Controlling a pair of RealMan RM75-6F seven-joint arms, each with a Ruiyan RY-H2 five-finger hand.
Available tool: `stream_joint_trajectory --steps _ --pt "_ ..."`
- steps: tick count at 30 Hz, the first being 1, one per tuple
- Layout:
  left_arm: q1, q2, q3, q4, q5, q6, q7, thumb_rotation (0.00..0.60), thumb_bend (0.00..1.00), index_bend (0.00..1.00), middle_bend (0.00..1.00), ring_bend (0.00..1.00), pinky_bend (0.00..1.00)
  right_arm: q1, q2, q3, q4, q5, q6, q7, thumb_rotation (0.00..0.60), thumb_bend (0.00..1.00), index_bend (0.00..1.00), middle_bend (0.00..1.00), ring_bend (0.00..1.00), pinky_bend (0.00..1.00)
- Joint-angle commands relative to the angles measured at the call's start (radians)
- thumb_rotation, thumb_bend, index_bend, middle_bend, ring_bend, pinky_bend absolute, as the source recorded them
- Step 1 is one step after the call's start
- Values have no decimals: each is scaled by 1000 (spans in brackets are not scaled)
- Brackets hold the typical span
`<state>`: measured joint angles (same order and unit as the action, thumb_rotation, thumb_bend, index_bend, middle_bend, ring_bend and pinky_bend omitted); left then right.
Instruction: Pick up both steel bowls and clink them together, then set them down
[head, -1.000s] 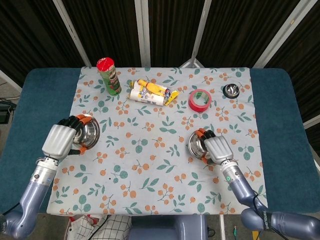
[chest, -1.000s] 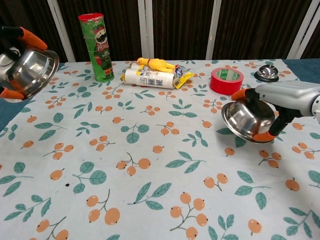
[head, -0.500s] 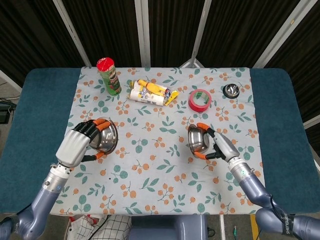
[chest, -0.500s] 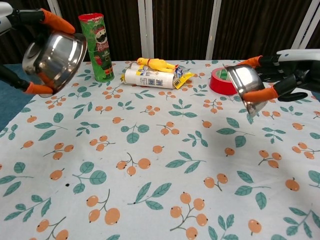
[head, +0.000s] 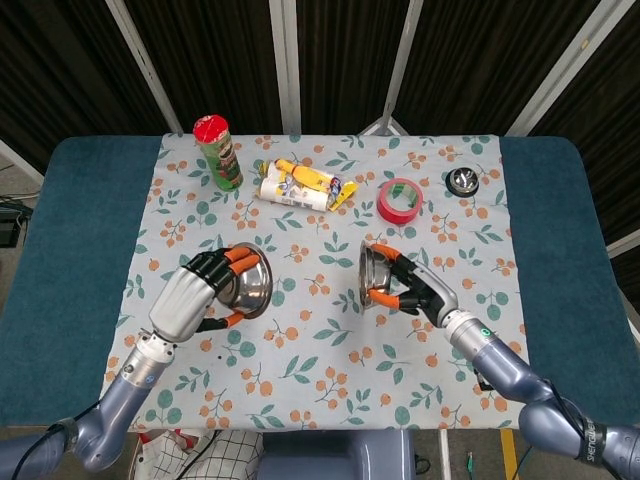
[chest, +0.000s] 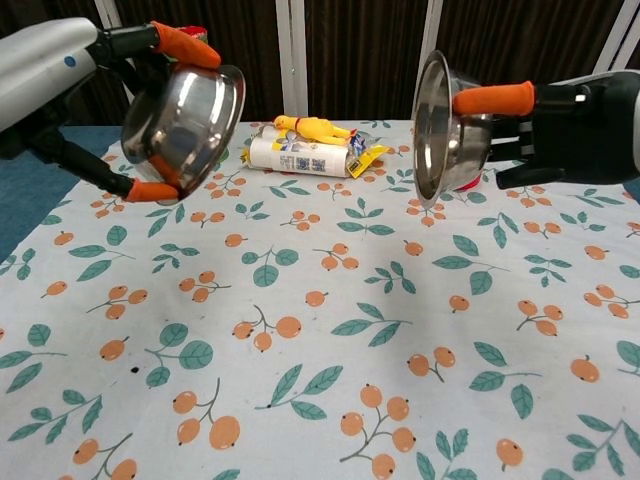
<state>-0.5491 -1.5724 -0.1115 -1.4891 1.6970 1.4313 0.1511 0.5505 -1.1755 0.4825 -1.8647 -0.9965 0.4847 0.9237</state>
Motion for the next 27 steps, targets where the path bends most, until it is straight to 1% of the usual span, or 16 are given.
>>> stream_joint_trajectory --steps 1,6,9,15,20,27 --pt "-16 -33 -2 29 16 -5 6 600 508 715 841 672 875 42 -38 -28 -8 38 18 -54 600 467 1000 990 995 1000" --pt "-27 -71 -5 54 21 -8 1 600 501 716 842 672 875 87 -80 -53 -18 107 44 -105 600 469 1000 990 995 1000" --pt "-36 -100 -8 68 20 -7 -32 600 498 716 842 672 875 112 -96 -65 -21 150 59 -134 600 468 1000 990 995 1000" --pt "-59 -175 2 152 41 -8 -82 600 498 716 842 672 875 159 -125 -75 -52 255 127 -194 600 470 1000 990 995 1000" --pt "-70 -205 0 193 42 -10 -87 600 498 717 842 672 875 184 -122 -77 -95 318 166 -238 600 470 1000 990 995 1000" --pt "-86 -228 -4 222 45 -13 -93 600 498 717 842 672 875 205 -108 -82 -156 373 196 -286 600 471 1000 990 995 1000"
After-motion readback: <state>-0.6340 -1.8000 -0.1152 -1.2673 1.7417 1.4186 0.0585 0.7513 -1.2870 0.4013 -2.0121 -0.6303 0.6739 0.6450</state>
